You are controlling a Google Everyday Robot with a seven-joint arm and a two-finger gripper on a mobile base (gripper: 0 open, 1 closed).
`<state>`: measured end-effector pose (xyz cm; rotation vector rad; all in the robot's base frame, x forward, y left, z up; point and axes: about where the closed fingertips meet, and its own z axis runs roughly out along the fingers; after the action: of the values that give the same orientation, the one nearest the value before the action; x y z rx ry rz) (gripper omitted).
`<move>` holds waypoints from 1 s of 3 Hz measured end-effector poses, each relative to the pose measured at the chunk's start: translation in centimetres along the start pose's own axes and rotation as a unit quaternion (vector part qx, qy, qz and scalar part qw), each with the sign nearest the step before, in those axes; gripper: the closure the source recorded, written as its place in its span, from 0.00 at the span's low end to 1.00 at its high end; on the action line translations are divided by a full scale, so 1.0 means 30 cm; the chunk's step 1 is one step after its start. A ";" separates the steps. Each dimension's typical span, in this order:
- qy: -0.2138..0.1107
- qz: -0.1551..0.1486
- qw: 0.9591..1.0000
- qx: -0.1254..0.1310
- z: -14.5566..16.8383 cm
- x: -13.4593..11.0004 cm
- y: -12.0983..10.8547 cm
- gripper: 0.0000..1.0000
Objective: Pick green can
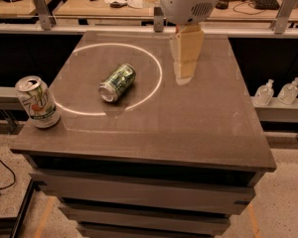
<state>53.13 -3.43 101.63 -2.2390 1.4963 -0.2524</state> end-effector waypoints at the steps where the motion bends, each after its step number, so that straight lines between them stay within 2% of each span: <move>1: 0.000 0.000 1.000 0.000 0.000 0.000 0.000 0.00; 2: -0.014 -0.054 0.998 -0.010 0.086 -0.067 -0.063 0.00; 3: -0.030 -0.149 0.987 -0.055 0.325 -0.189 -0.142 0.00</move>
Offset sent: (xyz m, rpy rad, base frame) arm 0.0505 0.0828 -0.0420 -0.0755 0.0159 0.3033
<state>58.13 5.57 95.35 -2.5333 1.1660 -0.1955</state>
